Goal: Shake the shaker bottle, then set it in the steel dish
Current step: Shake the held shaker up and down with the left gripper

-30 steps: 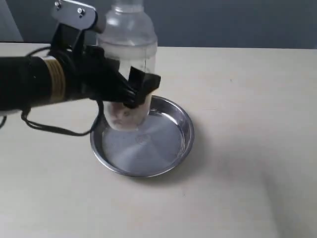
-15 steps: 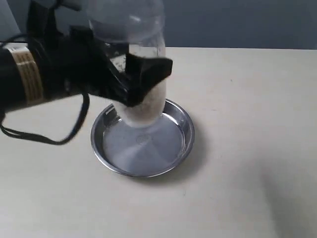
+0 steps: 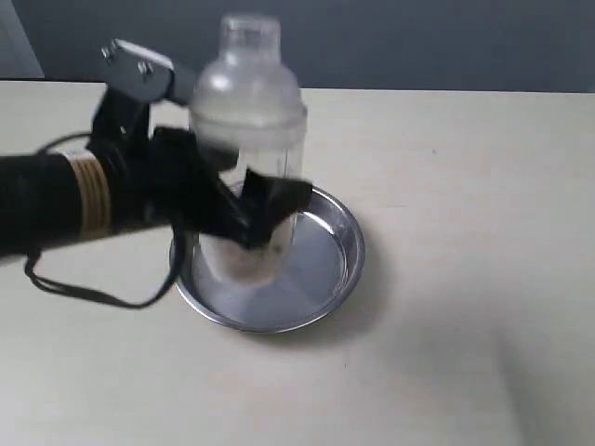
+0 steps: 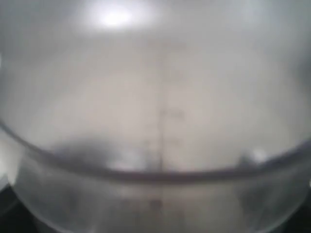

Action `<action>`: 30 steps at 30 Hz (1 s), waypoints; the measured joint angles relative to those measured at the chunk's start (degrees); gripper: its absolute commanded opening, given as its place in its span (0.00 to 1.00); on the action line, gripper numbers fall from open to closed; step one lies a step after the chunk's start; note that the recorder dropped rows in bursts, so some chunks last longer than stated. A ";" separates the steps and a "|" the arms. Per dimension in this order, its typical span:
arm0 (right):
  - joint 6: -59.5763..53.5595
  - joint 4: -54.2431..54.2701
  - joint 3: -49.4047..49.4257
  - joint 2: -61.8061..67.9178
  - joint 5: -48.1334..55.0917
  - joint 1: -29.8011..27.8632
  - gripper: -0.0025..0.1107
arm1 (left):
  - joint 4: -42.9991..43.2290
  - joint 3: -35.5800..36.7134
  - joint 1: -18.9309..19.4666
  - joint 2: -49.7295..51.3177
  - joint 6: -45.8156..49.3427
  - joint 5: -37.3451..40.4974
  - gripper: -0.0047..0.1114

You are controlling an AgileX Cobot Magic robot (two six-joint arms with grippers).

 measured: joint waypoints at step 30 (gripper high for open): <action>0.00 0.00 0.00 0.00 -0.02 0.12 0.01 | -5.95 0.58 -2.36 0.40 5.35 -0.08 0.04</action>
